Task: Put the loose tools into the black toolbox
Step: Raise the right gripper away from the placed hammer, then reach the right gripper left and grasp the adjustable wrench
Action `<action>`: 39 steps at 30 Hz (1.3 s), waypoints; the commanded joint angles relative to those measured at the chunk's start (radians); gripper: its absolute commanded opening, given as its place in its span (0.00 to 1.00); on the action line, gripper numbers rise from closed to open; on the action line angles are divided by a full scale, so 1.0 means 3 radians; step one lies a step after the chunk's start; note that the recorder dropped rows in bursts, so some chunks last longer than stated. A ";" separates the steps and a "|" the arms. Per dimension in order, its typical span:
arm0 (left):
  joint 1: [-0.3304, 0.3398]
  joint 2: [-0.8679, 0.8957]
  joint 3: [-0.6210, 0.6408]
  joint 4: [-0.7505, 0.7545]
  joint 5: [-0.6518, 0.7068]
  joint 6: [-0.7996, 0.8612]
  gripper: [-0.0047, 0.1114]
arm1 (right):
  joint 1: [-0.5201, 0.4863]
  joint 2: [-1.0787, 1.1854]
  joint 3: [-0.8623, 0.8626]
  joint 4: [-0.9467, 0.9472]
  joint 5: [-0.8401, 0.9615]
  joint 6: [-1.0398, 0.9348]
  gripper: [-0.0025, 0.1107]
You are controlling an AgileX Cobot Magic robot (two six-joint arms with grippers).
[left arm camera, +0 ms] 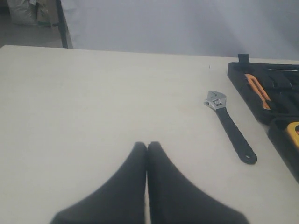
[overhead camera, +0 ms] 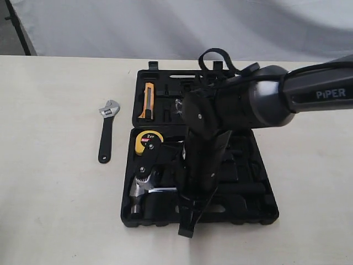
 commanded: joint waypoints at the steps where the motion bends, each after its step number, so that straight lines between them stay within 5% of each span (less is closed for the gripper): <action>1: 0.0011 -0.0027 0.0031 -0.0045 -0.0057 -0.0034 0.05 | 0.0233 0.0011 0.0040 0.0173 0.0079 -0.0172 0.02; 15: 0.0011 -0.0027 0.0031 -0.0045 -0.0057 -0.0034 0.05 | 0.0496 -0.0097 -0.0107 0.0123 0.0348 -0.0085 0.02; 24: 0.0011 -0.0027 0.0031 -0.0045 -0.0057 -0.0034 0.05 | 0.0278 -0.0173 -0.1278 0.0059 0.0894 0.0976 0.02; 39: 0.0011 -0.0027 0.0031 -0.0045 -0.0057 -0.0034 0.05 | 0.0185 0.1378 -0.3368 -0.0055 0.0791 0.2615 0.02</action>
